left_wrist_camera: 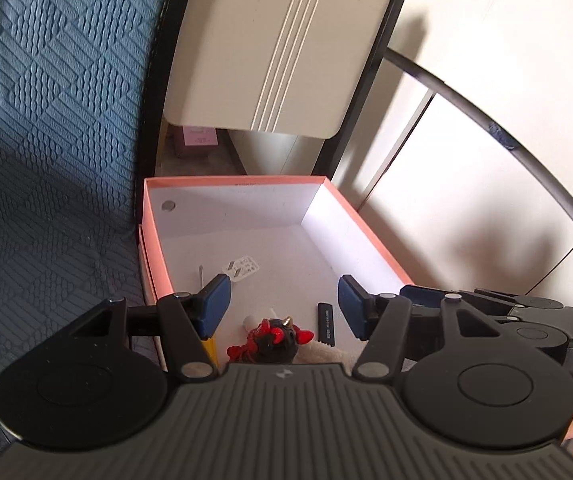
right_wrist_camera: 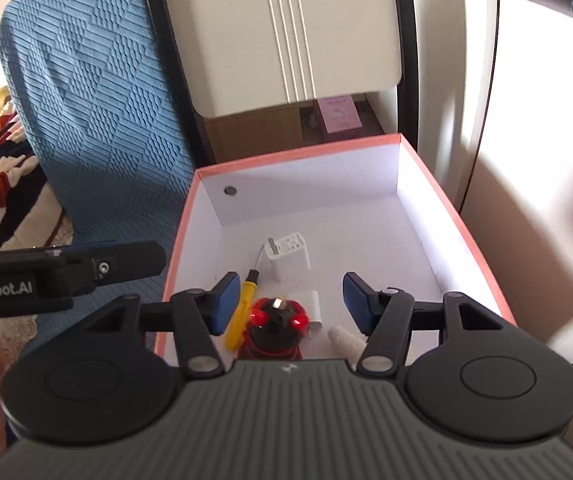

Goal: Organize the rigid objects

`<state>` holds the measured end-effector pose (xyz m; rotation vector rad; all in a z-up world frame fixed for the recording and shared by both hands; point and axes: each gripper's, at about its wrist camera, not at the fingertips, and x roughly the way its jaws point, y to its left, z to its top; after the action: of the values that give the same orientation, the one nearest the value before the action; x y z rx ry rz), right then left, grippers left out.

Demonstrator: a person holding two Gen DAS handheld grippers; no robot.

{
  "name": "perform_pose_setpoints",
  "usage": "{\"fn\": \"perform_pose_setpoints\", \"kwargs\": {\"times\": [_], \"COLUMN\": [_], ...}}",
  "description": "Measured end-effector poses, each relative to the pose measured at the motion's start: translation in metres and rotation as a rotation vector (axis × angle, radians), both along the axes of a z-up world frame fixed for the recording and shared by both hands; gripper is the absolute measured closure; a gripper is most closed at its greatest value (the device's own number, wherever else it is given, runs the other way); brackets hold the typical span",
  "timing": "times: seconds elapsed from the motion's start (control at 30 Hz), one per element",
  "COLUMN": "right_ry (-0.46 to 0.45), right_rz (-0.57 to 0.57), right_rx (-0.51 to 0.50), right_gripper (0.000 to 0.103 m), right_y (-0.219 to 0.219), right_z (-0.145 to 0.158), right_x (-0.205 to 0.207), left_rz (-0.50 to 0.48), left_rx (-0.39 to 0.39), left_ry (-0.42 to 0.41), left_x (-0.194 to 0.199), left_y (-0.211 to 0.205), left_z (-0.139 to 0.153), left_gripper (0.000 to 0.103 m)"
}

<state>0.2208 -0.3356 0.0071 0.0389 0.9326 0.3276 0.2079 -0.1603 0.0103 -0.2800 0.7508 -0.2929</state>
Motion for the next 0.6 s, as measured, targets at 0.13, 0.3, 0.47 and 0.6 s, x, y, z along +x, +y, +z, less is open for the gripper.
{"fn": "perform_pose_setpoints", "kwargs": {"times": [0.13, 0.3, 0.47, 0.6], "right_ry": [-0.064, -0.113, -0.144, -0.170], "right_rz": [0.033, 0.044, 0.029, 0.033], "right_rx": [0.011, 0.033, 0.044, 0.005], "right_gripper": [0.043, 0.043, 0.043, 0.043], "right_y": [0.009, 0.012, 0.011, 0.012], "right_z": [0.028, 0.058, 0.078, 0.087], "right_x": [-0.012, -0.029, -0.050, -0.067], "left_rz": [-0.009, -0.013, -0.010, -0.009], "left_rx": [0.011, 0.008, 0.025, 0.003], "left_ry": [-0.079, -0.171, -0.217, -0.225], "left_x": [-0.023, -0.057, -0.079, -0.092], "left_y": [0.001, 0.004, 0.004, 0.012], "left_z": [0.031, 0.065, 0.082, 0.086], "left_gripper": [0.038, 0.038, 0.038, 0.038]}}
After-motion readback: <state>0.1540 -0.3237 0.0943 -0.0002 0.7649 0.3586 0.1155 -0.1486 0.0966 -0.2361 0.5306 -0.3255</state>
